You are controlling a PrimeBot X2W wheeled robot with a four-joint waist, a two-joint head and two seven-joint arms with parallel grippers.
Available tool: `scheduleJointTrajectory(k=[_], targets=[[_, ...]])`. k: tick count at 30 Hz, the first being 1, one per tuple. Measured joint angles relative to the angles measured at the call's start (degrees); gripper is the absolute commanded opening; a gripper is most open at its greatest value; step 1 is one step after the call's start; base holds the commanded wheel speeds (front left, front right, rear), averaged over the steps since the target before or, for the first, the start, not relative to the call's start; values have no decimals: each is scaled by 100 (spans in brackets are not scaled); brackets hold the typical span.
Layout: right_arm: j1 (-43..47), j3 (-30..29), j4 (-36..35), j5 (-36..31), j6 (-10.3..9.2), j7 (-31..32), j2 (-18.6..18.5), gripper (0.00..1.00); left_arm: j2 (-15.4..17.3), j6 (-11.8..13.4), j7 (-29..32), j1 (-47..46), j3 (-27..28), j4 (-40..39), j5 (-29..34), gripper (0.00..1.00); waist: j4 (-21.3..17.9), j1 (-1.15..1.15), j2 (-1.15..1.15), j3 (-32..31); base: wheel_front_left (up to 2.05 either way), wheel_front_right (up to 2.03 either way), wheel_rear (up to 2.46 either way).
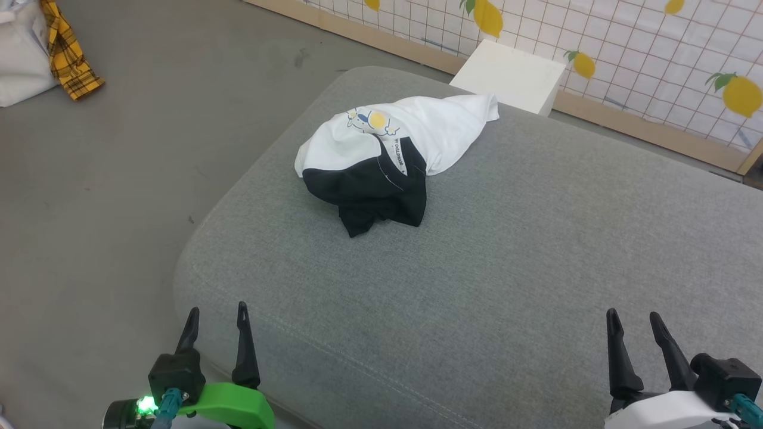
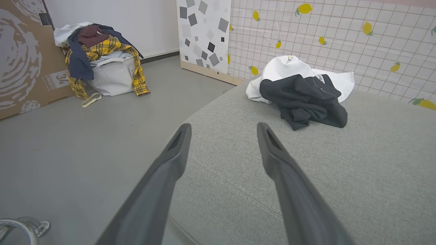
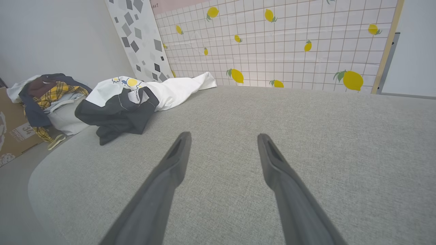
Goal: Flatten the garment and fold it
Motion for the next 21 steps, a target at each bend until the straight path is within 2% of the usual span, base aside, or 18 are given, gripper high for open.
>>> scheduleJointTrajectory(k=[13, 17, 21], targets=[[0, 59, -5, -63, 0, 0, 0, 100, 2, -37, -16, -20, -55, 130, -4, 100, -83, 0, 0, 18, 0, 0, 0], [-19, 141, -33, -169, 0, 0, 0, 100, 48, -212, -16, -372, -67, 375, -121, 100, -138, 0, 0, 100, 0, 0, 0], [-207, 219, -126, -343, 0, 0, 3, 100, 192, -436, 83, -1337, -46, 665, -276, 100, -236, 0, 0, 263, 0, 0, 0]])
